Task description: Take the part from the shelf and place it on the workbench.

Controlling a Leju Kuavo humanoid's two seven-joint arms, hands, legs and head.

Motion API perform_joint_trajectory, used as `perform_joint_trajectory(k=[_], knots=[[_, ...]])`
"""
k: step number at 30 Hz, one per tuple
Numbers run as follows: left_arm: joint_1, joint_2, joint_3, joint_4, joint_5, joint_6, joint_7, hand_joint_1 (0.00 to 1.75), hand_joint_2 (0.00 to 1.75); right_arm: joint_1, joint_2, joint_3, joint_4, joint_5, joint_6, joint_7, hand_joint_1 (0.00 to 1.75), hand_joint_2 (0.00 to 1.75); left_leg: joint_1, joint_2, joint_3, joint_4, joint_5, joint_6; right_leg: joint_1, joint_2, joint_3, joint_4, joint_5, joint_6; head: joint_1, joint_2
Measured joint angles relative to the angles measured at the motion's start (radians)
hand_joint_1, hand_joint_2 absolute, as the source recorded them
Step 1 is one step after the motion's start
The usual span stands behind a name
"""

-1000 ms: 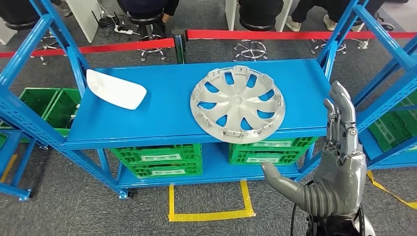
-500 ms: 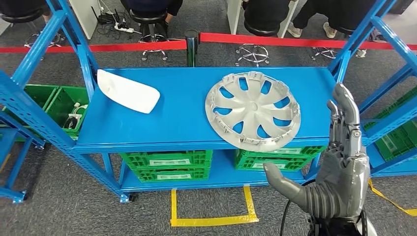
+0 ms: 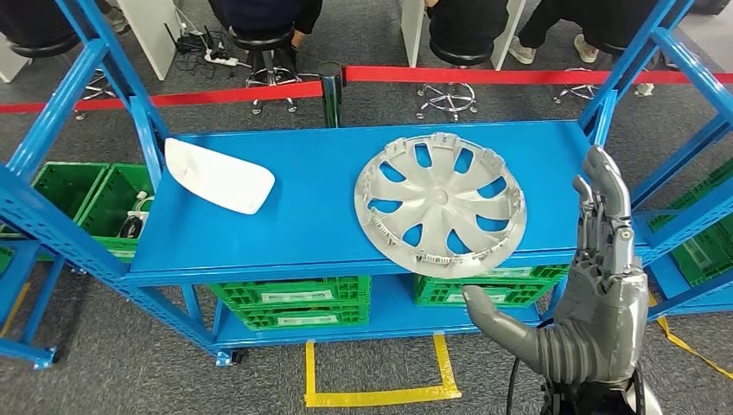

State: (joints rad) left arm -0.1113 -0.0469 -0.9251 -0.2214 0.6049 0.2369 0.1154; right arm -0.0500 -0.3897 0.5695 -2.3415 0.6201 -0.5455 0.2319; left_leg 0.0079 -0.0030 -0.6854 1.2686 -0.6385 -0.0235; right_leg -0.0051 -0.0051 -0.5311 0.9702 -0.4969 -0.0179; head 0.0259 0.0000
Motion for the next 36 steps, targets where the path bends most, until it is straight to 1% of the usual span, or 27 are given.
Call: perform_joint_trajectory(k=[1, 2, 3, 4, 5, 6, 7, 8, 9, 10, 11, 12, 14, 15, 16, 17, 18, 19, 20, 21, 22, 24, 25, 26, 27, 30, 36], knots=[[0.001, 0.001, 0.000, 0.000, 0.000, 0.000, 0.000, 0.00, 0.00, 0.000, 0.000, 0.000, 0.000, 0.000, 0.000, 0.000, 0.00, 1.75, 0.005, 0.001, -0.012, 0.004, 0.017, -0.006, -0.003, 0.001, 0.002, 0.004, -0.006, 0.004, -0.004, 0.000], [0.001, 0.001, 0.000, 0.000, 0.000, 0.000, 0.000, 0.00, 0.00, 0.001, 0.000, 0.000, 0.000, -0.001, 0.000, 0.000, 0.00, 1.75, 0.010, 0.002, -0.005, -0.028, 0.051, -0.012, -0.007, 0.002, 0.005, 0.009, -0.013, 0.009, -0.009, 0.000], [0.002, 0.002, 0.000, 0.000, 0.000, 0.000, 0.001, 0.00, 0.00, 0.001, 0.000, 0.000, 0.000, -0.001, 0.000, 0.000, 0.00, 1.75, 0.014, 0.004, 0.017, -0.086, 0.092, -0.018, -0.012, 0.003, 0.009, 0.017, -0.021, 0.016, -0.014, 0.000], [0.001, 0.002, 0.000, 0.000, 0.000, 0.000, 0.001, 0.00, 0.00, 0.001, 0.001, 0.000, 0.000, -0.001, 0.000, 0.000, 0.00, 1.75, 0.016, 0.006, 0.041, -0.139, 0.119, -0.023, -0.014, 0.004, 0.011, 0.024, -0.031, 0.025, -0.020, 0.000], [0.001, 0.003, 0.000, 0.000, 0.000, 0.000, 0.001, 0.00, 0.00, 0.001, 0.001, 0.000, 0.000, -0.001, 0.000, 0.000, 0.00, 1.75, 0.016, 0.008, 0.062, -0.181, 0.134, -0.021, -0.015, 0.006, 0.012, 0.033, -0.040, 0.033, -0.026, 0.000], [0.001, 0.003, 0.000, 0.000, 0.000, 0.000, 0.001, 0.00, 0.00, 0.000, 0.001, 0.000, 0.000, -0.001, 0.000, 0.001, 0.00, 1.75, 0.014, 0.009, 0.073, -0.202, 0.135, -0.016, -0.015, 0.006, 0.013, 0.039, -0.047, 0.040, -0.028, 0.000], [0.001, 0.003, 0.000, 0.000, 0.000, 0.000, 0.001, 0.00, 0.00, 0.000, 0.001, 0.000, 0.000, -0.001, -0.001, 0.001, 0.00, 1.75, 0.012, 0.009, 0.076, -0.203, 0.127, -0.007, -0.014, 0.007, 0.013, 0.040, -0.050, 0.046, -0.028, 0.000], [0.001, 0.004, 0.000, 0.000, 0.000, 0.000, 0.001, 0.00, 0.00, 0.000, 0.001, 0.000, 0.000, -0.001, -0.001, 0.002, 0.00, 1.75, 0.011, 0.009, 0.078, -0.205, 0.125, 0.003, -0.015, 0.008, 0.016, 0.040, -0.052, 0.049, -0.026, 0.000], [0.002, 0.005, 0.000, 0.000, 0.000, 0.000, 0.001, 0.00, 0.00, 0.000, 0.001, 0.000, 0.000, -0.001, -0.001, 0.002, 0.00, 1.75, 0.012, 0.008, 0.079, -0.206, 0.124, 0.011, -0.016, 0.008, 0.018, 0.038, -0.055, 0.052, -0.022, 0.000], [0.002, 0.005, 0.000, 0.001, 0.000, 0.000, 0.001, 0.00, 0.00, 0.000, 0.001, -0.001, 0.000, -0.001, -0.001, 0.002, 0.00, 1.75, 0.013, 0.008, 0.082, -0.207, 0.122, 0.017, -0.016, 0.007, 0.016, 0.046, -0.062, 0.056, -0.018, 0.000], [0.001, 0.005, 0.000, 0.001, 0.000, 0.000, 0.001, 0.00, 0.00, 0.000, 0.001, -0.001, 0.000, -0.001, -0.001, 0.002, 0.00, 1.75, 0.015, 0.008, 0.085, -0.208, 0.121, 0.022, -0.016, 0.007, 0.005, 0.072, -0.078, 0.059, -0.014, 0.000], [0.001, 0.004, 0.000, 0.001, 0.000, 0.000, 0.001, 0.00, 0.00, 0.000, 0.001, -0.001, 0.000, -0.001, -0.001, 0.002, 0.00, 1.75, 0.015, 0.009, 0.088, -0.209, 0.118, 0.028, -0.017, 0.007, -0.018, 0.120, -0.102, 0.061, -0.007, 0.000], [0.001, 0.004, 0.000, 0.001, 0.000, 0.000, 0.001, 0.00, 0.00, 0.001, 0.001, -0.001, 0.000, -0.001, -0.001, 0.002, 0.00, 1.75, 0.011, 0.011, 0.094, -0.209, 0.112, 0.036, -0.016, 0.007, -0.093, 0.257, -0.154, 0.063, 0.007, 0.000], [0.001, 0.005, 0.000, 0.001, 0.000, 0.000, 0.001, 0.00, 0.00, 0.001, 0.001, 0.000, 0.000, -0.001, -0.001, 0.002, 0.00, 1.75, 0.009, 0.012, 0.096, -0.209, 0.109, 0.038, -0.015, 0.007, -0.126, 0.309, -0.164, 0.061, 0.012, 0.000], [0.001, 0.005, 0.000, 0.001, 0.000, 0.000, 0.002, 0.00, 0.00, 0.002, 0.001, 0.000, 0.000, -0.001, -0.001, 0.002, 0.00, 1.75, 0.006, 0.011, 0.100, -0.209, 0.106, 0.040, -0.014, 0.007, -0.145, 0.329, -0.154, 0.057, 0.017, 0.000], [0.001, 0.005, 0.000, 0.001, 0.000, 0.000, 0.002, 0.00, 0.00, 0.002, 0.001, 0.000, 0.000, -0.001, -0.002, 0.002, 0.00, 1.75, 0.004, 0.010, 0.105, -0.209, 0.103, 0.041, -0.012, 0.007, -0.146, 0.310, -0.124, 0.051, 0.020, 0.000], [0.001, 0.006, 0.000, 0.001, 0.000, 0.000, 0.002, 0.00, 0.00, 0.002, 0.001, 0.000, 0.000, -0.001, -0.002, 0.002, 0.00, 1.75, 0.002, 0.007, 0.112, -0.209, 0.099, 0.041, -0.009, 0.007, -0.130, 0.258, -0.081, 0.043, 0.024, 0.000], [0.001, 0.005, 0.000, 0.001, 0.000, 0.000, 0.003, 0.00, 0.00, 0.002, 0.001, 0.000, 0.000, -0.001, -0.002, 0.002, 0.00, 1.75, 0.001, 0.005, 0.117, -0.210, 0.095, 0.040, -0.005, 0.008, -0.106, 0.195, -0.042, 0.032, 0.026, 0.000], [0.000, 0.005, 0.000, 0.001, 0.000, -0.001, 0.003, 0.00, 0.00, 0.003, 0.001, 0.000, 0.000, -0.001, -0.003, 0.002, 0.00, 1.75, -0.001, 0.003, 0.122, -0.210, 0.091, 0.038, 0.000, 0.007, -0.083, 0.139, -0.014, 0.023, 0.027, 0.000], [-0.001, 0.004, -0.001, 0.000, 0.000, -0.001, 0.003, 0.00, 0.00, 0.002, 0.001, 0.000, 0.000, -0.002, -0.003, 0.002, 0.00, 1.75, -0.001, 0.001, 0.124, -0.212, 0.090, 0.035, 0.004, 0.007, -0.066, 0.099, -0.003, 0.015, 0.028, 0.000], [-0.001, 0.003, -0.001, 0.000, 0.000, -0.002, 0.003, 0.00, 0.00, 0.002, 0.001, 0.000, 0.000, -0.002, -0.003, 0.002, 0.00, 1.75, -0.002, 0.000, 0.124, -0.211, 0.086, 0.034, 0.006, 0.006, -0.056, 0.077, -0.002, 0.017, 0.028, 0.000], [-0.001, 0.003, -0.002, 0.000, 0.002, -0.004, 0.004, 0.00, 0.00, 0.003, 0.001, 0.000, 0.000, -0.003, -0.004, 0.005, 0.00, 1.75, -0.004, 0.000, 0.125, -0.212, 0.084, 0.038, 0.006, 0.006, -0.050, 0.062, -0.007, 0.038, 0.028, 0.000], [-0.001, 0.003, -0.003, 0.000, 0.003, -0.006, 0.004, 0.00, 0.00, 0.005, 0.001, -0.001, 0.000, -0.004, -0.004, 0.010, 0.00, 1.75, -0.006, 0.001, 0.127, -0.213, 0.082, 0.041, 0.005, 0.006, -0.049, 0.059, -0.006, 0.047, 0.025, 0.000], [0.000, 0.003, -0.004, 0.000, 0.006, -0.007, 0.004, 0.00, 0.00, 0.005, 0.001, -0.001, 0.000, -0.007, -0.004, 0.017, 0.00, 1.75, -0.005, 0.001, 0.130, -0.216, 0.083, 0.042, 0.004, 0.007, -0.048, 0.059, -0.008, 0.050, 0.021, 0.000], [0.000, 0.003, -0.004, 0.000, 0.008, -0.007, 0.004, 0.00, 0.00, 0.006, 0.001, -0.001, 0.000, -0.010, -0.004, 0.025, 0.00, 1.75, -0.005, 0.001, 0.132, -0.219, 0.083, 0.041, 0.004, 0.007, -0.047, 0.059, -0.009, 0.046, 0.016, 0.000], [0.000, 0.004, -0.005, 0.000, 0.011, -0.008, 0.004, 0.00, 0.00, 0.006, 0.001, -0.001, 0.003, -0.015, -0.002, 0.041, 0.00, 1.75, -0.006, 0.001, 0.135, -0.226, 0.086, 0.036, 0.004, 0.007, -0.047, 0.059, -0.010, 0.043, 0.008, 0.000], [0.000, 0.004, -0.006, 0.000, 0.012, -0.011, 0.007, 0.00, 0.00, 0.006, 0.001, -0.001, 0.005, -0.012, 0.006, 0.055, 0.00, 1.75, -0.005, 0.001, 0.137, -0.229, 0.087, 0.030, 0.004, 0.007, -0.046, 0.060, -0.012, 0.039, -0.001, 0.000]])
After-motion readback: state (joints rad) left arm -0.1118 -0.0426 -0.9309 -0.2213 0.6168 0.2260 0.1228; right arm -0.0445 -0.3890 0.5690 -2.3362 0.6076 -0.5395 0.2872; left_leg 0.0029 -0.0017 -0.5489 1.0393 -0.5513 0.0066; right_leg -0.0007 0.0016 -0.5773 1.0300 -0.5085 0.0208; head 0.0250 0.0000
